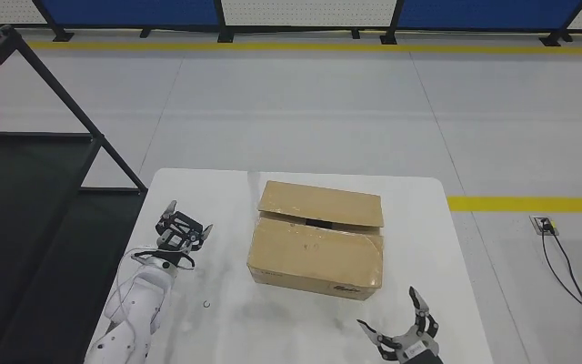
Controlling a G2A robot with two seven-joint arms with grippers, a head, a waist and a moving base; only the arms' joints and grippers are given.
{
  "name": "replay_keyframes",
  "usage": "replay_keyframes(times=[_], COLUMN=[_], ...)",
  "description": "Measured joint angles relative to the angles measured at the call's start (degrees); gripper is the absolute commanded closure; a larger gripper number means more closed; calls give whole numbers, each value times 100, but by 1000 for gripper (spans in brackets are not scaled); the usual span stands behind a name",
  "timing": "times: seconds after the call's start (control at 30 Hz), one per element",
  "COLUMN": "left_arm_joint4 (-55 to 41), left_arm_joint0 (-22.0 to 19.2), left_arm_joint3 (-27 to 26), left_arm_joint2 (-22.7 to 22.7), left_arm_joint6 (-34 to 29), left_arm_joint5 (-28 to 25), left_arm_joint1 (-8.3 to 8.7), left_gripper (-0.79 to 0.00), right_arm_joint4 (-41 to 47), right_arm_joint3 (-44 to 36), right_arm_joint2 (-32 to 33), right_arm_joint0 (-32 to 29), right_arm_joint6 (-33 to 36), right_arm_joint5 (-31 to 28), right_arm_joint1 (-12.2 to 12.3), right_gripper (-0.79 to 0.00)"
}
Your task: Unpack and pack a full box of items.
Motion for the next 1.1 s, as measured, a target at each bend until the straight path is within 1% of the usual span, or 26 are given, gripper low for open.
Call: replay_keyframes(times=[0.47,0.6,0.7,0.77,0.93,1.03,1.1], left_arm_joint4=[-7,549,985,1287,1625,1688,1715], left_arm_joint0=[5,-218,-537,-796,-1593,-2020,-2233], left_arm_joint3=[-30,112,420,749,1870,2480,2791], left_arm_joint2=[2,194,454,672,1322,1643,1817], left_arm_joint6=[-23,-95,-33,124,378,550,662], left_arm_joint5=[27,269,432,585,979,1110,1177], left_arm_joint1=[-3,-18,-53,-93,-276,-398,-470], left_gripper=[-785,-785,-785,-785,-785,-785,-785], right_arm_joint4=[16,-15,-11,2,-26,-49,-61], right_arm_joint3=[-6,-11,-18,-49,-148,-212,-253], right_arm_joint2=[-10,-53,-42,-17,22,36,43], right_arm_joint0=[17,79,43,-37,-241,-351,-417], right_arm_joint6=[17,78,32,-34,-143,-157,-159], right_arm_joint5=[6,-18,17,76,225,320,377], right_arm_joint1=[-2,-4,-3,-2,1,0,-1], right_gripper=[-785,-785,-785,-785,-785,-785,-785])
